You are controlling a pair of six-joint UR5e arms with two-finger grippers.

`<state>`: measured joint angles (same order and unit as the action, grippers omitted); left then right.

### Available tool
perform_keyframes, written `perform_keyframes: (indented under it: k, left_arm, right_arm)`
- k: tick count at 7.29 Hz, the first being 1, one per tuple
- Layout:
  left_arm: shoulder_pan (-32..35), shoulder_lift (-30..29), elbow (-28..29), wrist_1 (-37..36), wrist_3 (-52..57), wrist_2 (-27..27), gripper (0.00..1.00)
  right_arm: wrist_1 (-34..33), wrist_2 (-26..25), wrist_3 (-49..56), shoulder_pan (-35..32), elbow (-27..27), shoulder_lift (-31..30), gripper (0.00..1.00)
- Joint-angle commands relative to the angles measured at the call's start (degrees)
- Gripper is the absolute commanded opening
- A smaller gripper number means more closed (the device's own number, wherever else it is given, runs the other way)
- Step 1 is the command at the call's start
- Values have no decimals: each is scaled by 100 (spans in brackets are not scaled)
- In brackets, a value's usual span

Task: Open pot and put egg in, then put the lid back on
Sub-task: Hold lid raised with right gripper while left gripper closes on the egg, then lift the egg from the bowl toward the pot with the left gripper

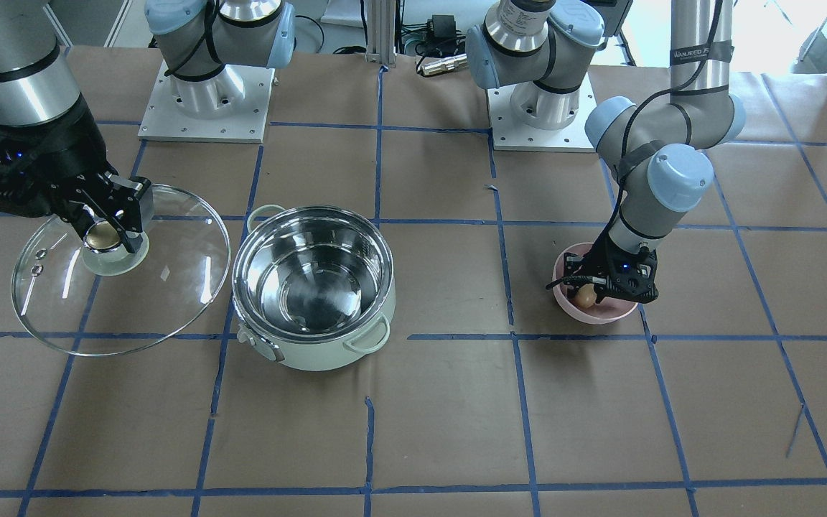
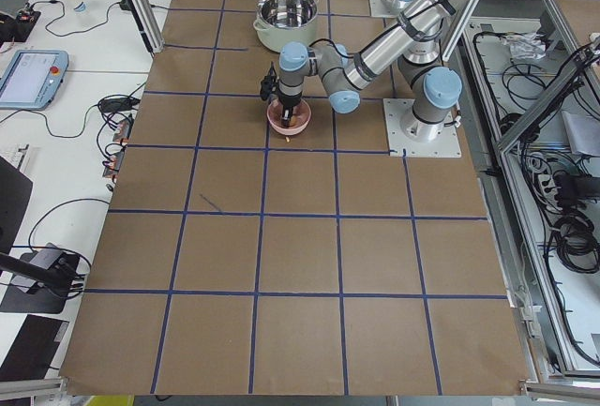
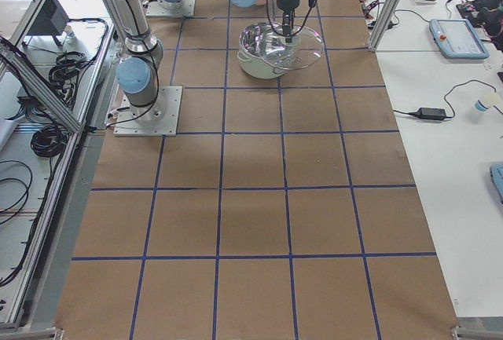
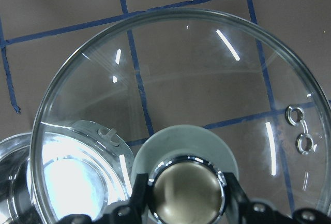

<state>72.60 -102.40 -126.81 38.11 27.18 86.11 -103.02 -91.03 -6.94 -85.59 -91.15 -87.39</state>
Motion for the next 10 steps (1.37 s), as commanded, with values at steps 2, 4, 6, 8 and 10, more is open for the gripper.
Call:
perform_keyframes:
  k: [2, 4, 6, 8, 10]
  left_arm:
    - [17, 53, 51, -5, -46, -24, 24]
    - [236, 272, 244, 204, -292, -24, 24]
    - [805, 580, 778, 870, -677, -33, 24]
    - [1412, 677, 1314, 1224, -1439, -138, 24]
    - [2298, 739, 1841, 1357, -2518, -156, 24]
  right_arm:
    - [10, -2, 0, -19, -8, -41, 28]
    - [19, 6, 0, -19, -17, -50, 28]
    - [19, 6, 0, -2, -43, -50, 28]
    - [10, 6, 0, -19, -43, -50, 28]
    - [19, -2, 0, -11, -70, -50, 28]
